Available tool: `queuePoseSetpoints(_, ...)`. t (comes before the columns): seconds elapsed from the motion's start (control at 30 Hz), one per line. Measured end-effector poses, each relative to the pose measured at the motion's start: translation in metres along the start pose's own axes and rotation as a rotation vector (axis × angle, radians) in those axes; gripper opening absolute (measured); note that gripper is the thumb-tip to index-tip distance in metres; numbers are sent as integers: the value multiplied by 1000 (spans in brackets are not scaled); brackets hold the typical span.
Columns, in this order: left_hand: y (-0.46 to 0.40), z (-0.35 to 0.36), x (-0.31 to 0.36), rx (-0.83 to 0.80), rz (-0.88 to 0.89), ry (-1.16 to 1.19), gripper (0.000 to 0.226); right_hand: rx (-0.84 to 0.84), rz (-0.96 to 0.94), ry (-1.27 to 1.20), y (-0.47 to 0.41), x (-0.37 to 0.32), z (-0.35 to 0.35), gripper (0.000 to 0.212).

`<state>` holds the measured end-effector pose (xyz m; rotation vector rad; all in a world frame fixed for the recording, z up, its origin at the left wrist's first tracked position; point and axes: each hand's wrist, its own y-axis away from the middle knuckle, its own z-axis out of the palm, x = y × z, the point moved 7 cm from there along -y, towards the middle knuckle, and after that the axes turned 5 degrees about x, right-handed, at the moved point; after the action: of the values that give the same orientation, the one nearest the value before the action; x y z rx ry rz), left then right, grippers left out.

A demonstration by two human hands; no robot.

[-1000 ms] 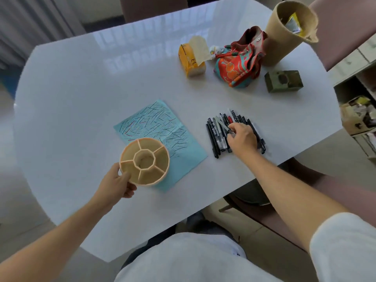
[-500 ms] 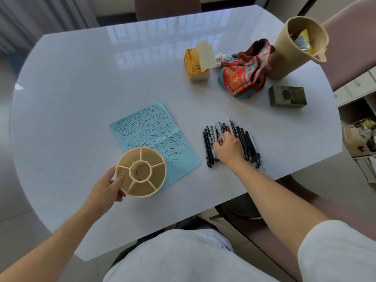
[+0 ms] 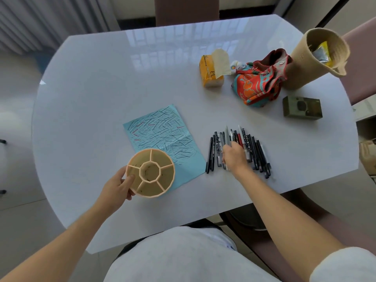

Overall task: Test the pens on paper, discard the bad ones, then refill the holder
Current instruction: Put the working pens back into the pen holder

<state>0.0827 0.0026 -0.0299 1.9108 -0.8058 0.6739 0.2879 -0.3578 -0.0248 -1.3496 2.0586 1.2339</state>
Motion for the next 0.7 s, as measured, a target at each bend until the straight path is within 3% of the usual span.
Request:
queuePoseSetpoints(0.13,5,0,8,2,2,6,22,-285,78,-443,48,-17,48,10)
queuePoseSetpoints(0.27,10,-1,12,-8,-4,22,20,-481,-2,-673,95,-52,91,8)
queuePoseSetpoints(0.37,13,0,9,-16,-11,30,18,-402,-55,-698,115,-66,110,11)
queuePoseSetpoints(0.5,13,2,-2,6,-22,41,17,-198,-194,-534,132,-67,121,14)
queuePoseSetpoints(0.7,14,11,-7,15,-45,65,19,-167,-296,-345,140,-55,135,25)
